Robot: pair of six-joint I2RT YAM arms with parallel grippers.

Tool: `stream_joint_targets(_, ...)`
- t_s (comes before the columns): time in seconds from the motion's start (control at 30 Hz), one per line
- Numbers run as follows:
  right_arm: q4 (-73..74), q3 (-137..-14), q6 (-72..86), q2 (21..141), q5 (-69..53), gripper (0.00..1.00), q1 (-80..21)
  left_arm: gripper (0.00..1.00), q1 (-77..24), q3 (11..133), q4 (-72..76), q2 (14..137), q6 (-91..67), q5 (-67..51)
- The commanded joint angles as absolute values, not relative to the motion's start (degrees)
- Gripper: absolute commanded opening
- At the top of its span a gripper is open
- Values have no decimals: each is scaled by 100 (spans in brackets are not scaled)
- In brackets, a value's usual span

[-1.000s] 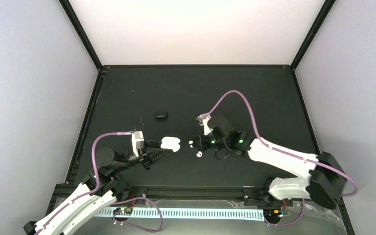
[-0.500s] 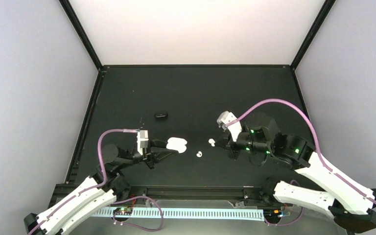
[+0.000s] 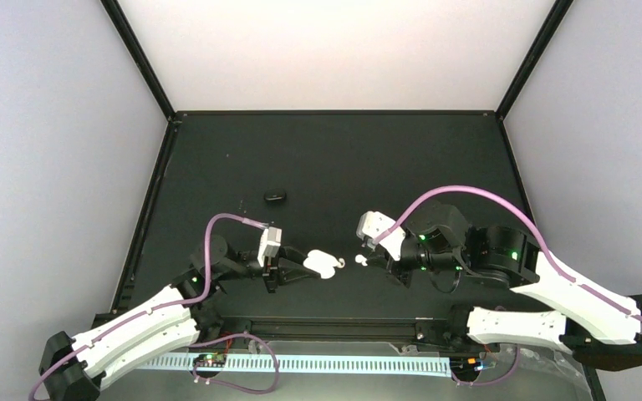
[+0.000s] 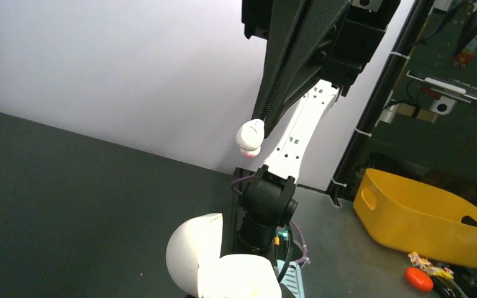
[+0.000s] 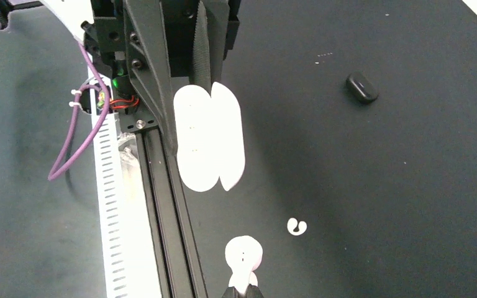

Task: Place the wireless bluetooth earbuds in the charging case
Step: Place the earbud in the charging case.

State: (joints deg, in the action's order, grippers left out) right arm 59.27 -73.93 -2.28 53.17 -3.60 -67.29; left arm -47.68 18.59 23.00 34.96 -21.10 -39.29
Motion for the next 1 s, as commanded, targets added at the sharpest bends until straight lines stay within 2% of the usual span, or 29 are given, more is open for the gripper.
stream_joint_targets(0.0,5864,-7549,-366,5390,-626,1,-6821,2,-4896,2136,2541,3529,-1832,-4071)
stream_joint_targets(0.4,4606,-7262,-52,5350,-1911,1,-6820,1,-5147,2169,2558,3387,-1762,-4003)
stream_joint_targets(0.97,4685,-7303,-18,5531,-2363,1,-6825,2,-5315,1858,3543,3319,-1739,-4126)
